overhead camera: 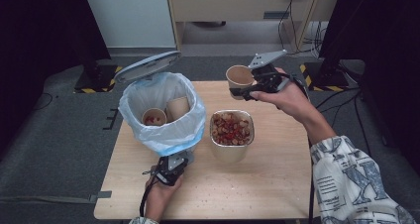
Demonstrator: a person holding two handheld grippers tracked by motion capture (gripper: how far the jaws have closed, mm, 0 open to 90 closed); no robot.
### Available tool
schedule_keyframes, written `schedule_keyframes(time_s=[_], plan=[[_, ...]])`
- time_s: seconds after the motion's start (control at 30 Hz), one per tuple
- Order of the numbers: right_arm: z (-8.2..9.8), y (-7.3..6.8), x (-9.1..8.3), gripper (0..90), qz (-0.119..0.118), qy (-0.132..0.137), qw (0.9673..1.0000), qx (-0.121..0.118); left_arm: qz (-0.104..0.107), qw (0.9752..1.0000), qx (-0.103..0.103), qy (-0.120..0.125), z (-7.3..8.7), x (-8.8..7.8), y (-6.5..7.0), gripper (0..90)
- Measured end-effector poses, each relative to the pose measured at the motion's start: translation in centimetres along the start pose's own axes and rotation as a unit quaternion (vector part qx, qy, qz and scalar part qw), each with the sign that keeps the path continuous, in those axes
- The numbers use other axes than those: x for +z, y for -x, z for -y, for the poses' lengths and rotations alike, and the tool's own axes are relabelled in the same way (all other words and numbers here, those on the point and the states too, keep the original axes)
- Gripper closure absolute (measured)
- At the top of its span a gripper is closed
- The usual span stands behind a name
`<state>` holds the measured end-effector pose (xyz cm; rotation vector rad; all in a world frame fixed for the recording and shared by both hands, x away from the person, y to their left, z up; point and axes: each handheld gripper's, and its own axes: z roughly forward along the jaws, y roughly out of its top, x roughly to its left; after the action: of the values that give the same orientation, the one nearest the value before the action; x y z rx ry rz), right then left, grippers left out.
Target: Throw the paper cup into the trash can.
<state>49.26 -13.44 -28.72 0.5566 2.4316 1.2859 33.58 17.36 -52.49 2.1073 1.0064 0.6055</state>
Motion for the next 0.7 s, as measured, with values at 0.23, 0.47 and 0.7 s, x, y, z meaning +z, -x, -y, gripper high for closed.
schedule_keyframes(time_s=[0.23, 0.47, 0.7], plan=[[-1.5, -1.0, 1.0, 33.9, -0.016, 0.012, 0.9998, 0.003, 0.001, 1.0000, 0.000, 0.000, 0.0, 0.0, 0.0, 89.9], [-2.7, -1.9, 1.7, 33.4, -0.028, 0.019, 0.9994, 0.010, 0.000, 1.0000, 0.001, -0.002, 0.0, 0.0, 0.0, 89.9], [-3.9, -3.1, 2.9, 33.2, -0.043, 0.024, 0.9987, 0.011, -0.001, 1.0000, 0.002, -0.002, 0.0, 0.0, 0.0, 89.9]])
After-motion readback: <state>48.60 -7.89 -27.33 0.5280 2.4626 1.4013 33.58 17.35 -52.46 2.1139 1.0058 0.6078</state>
